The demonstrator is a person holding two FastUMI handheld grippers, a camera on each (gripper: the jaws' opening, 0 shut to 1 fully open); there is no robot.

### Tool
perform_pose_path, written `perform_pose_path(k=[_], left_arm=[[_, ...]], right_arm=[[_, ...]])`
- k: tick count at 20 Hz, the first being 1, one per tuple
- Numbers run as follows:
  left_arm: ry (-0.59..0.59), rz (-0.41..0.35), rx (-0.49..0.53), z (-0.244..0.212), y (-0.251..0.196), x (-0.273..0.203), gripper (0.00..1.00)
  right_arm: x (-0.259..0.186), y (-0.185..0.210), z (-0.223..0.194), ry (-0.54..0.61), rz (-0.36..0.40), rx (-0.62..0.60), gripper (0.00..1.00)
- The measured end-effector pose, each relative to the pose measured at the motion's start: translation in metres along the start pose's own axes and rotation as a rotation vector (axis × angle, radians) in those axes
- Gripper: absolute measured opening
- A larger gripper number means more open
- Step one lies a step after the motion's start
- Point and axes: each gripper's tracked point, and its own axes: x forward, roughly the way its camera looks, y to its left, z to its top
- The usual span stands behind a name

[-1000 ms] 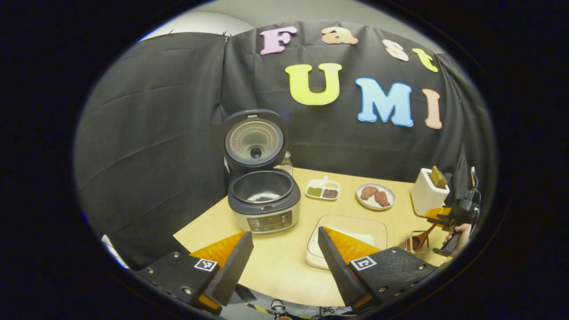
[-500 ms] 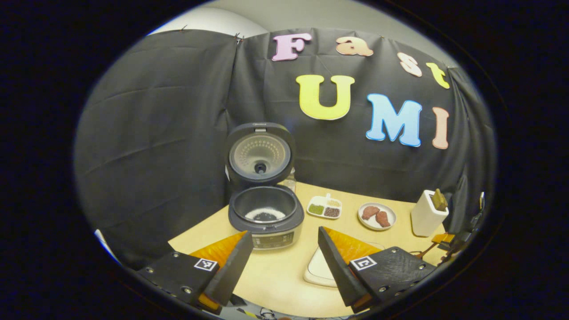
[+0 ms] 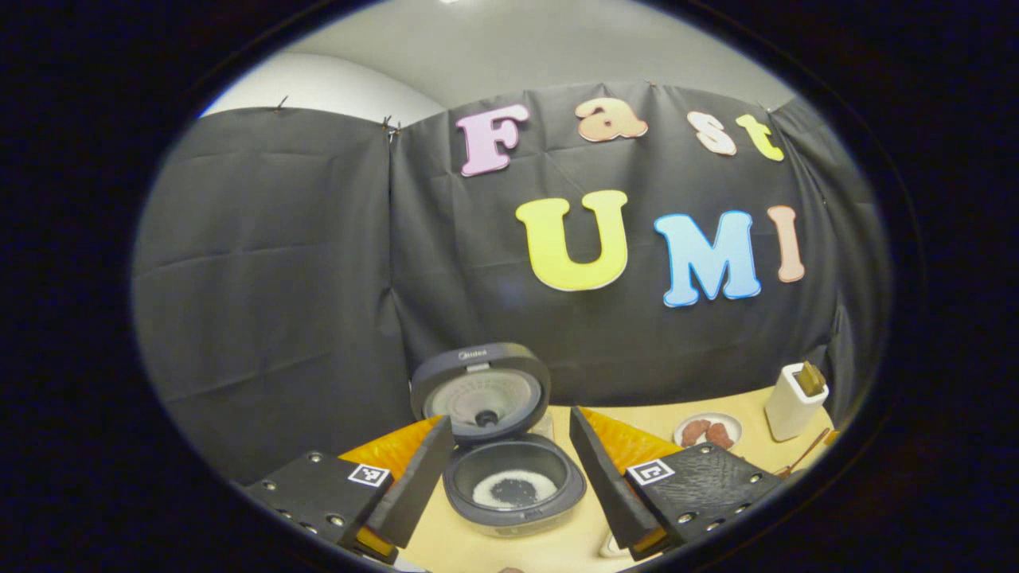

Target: Close the left gripper, press the button to open the rice cooker; take a wooden spoon from the chopstick holder with the right hand, scoop a spoonful of rice and pour it into the rice cooker, then put the wooden spoon back into the chopstick holder.

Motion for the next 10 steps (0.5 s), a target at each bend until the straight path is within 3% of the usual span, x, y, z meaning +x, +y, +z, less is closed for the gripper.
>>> perform_pose_path(k=[5,10], left_arm=[[-0.066,-0.026,-0.022,0.050,0.027,0.067,0.92],[-0.041,-0.078,-0.068,0.047,0.051,0.148,0.92]], right_arm=[[-0.033,0.025,0.018,-0.105,-0.065,-0.043,0.98],[-0.066,0.057,0.035,-0.178,-0.118,-0.094,0.98]])
